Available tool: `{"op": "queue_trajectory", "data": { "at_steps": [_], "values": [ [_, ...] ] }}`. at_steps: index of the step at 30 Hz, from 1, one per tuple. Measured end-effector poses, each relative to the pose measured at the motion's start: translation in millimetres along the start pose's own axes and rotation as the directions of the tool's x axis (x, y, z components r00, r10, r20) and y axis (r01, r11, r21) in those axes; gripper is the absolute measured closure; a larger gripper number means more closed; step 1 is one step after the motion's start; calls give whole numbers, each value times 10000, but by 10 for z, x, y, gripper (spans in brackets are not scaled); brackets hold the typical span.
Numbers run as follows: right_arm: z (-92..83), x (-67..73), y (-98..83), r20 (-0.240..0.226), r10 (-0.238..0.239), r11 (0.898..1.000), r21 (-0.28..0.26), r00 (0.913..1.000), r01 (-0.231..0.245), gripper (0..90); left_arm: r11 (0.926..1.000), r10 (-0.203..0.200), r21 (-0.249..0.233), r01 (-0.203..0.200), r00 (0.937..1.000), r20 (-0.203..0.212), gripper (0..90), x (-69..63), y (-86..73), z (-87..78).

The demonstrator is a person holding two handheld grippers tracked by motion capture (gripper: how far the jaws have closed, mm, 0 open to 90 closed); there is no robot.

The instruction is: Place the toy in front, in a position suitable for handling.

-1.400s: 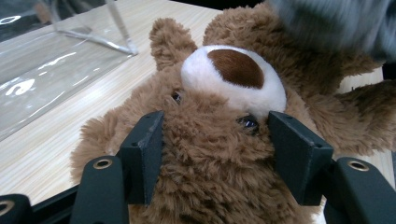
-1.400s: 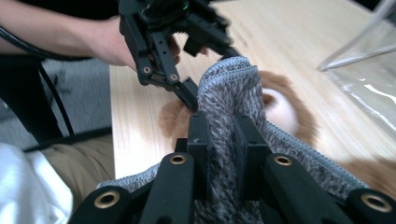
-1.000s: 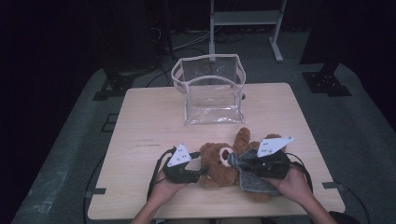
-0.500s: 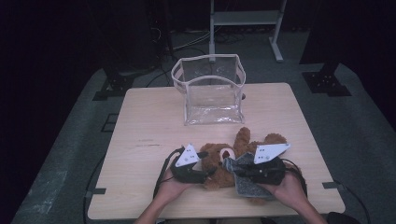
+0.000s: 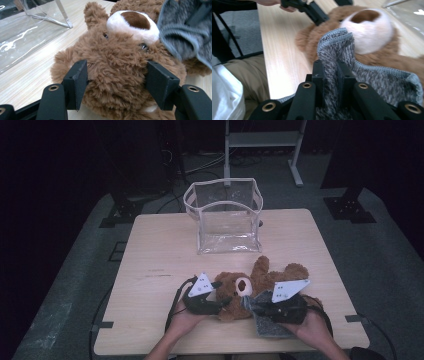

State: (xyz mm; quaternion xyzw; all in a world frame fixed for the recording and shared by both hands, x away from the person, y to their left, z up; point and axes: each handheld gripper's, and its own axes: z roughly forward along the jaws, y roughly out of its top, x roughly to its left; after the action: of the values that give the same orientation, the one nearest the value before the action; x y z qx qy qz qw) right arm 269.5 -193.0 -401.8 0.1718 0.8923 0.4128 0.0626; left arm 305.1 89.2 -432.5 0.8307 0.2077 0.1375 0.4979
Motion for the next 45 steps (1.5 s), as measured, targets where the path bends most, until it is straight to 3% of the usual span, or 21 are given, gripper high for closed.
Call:
{"op": "queue_trajectory", "data": {
  "at_steps": [1, 4, 8, 11, 14, 18, 22, 25, 28, 31, 36, 40, 45],
  "values": [
    [28, 11, 1, -231, 4, 9999, 104, 9997, -2, 784, 10000, 28, 52, -28, 10000, 76, 358, 0, -13, 2],
    [-34, -10, 60, -244, 7, 10000, -39, 9997, -8, 784, 10000, -40, -2, 40, 9999, 130, 358, -4, -29, 1],
    [-254, -228, 233, 499, 318, 9946, -1007, 9982, -266, 783, 10000, -27, -40, 28, 9999, 157, 358, -10, -29, 2],
    [-267, -408, 276, 836, 638, 9927, -1080, 9945, -546, 782, 9999, -52, -88, 54, 9998, 197, 354, -14, -39, 5],
    [-161, -514, 252, 622, 1132, 9908, -810, 9916, -1081, 782, 9995, -23, -313, 32, 9996, 270, 325, -42, -22, -11],
    [-37, -416, 222, 378, 1079, 9926, -605, 9934, -1055, 784, 9990, 127, -431, -113, 9994, 320, 295, -78, 37, -4],
    [-67, -377, 206, -176, 1442, 9874, -639, 9894, -1451, 785, 9994, 190, -304, -176, 9987, 466, 312, -109, 38, 71],
    [-153, -428, 293, -95, 1402, 9861, -891, 9901, -1405, 785, 9995, 191, -244, -178, 9981, 582, 348, -108, 11, 83],
    [-128, -541, 450, -23, 1370, 9861, -950, 9906, -1366, 784, 9988, 467, -169, -459, 9973, 562, 370, -126, -5, 87],
    [27, -647, 545, 1, 1303, 9905, -432, 9915, -1302, 784, 9985, 521, -189, -511, 9972, 533, 371, -135, -18, 87],
    [87, -693, 452, 14, 1313, 9908, 327, 9913, -1313, 785, 9973, 720, -169, -712, 9960, 522, 374, -165, -44, 77],
    [43, -747, 454, -182, 1541, 9879, 224, 9879, -1537, 785, 9958, 907, -145, -901, 9948, 462, 374, -190, -50, 82],
    [247, -752, 725, -661, 1035, 9945, 228, 9924, -1022, 784, 9943, 1060, -151, -1054, 9933, 452, 375, -230, -66, 70]
  ]
}}
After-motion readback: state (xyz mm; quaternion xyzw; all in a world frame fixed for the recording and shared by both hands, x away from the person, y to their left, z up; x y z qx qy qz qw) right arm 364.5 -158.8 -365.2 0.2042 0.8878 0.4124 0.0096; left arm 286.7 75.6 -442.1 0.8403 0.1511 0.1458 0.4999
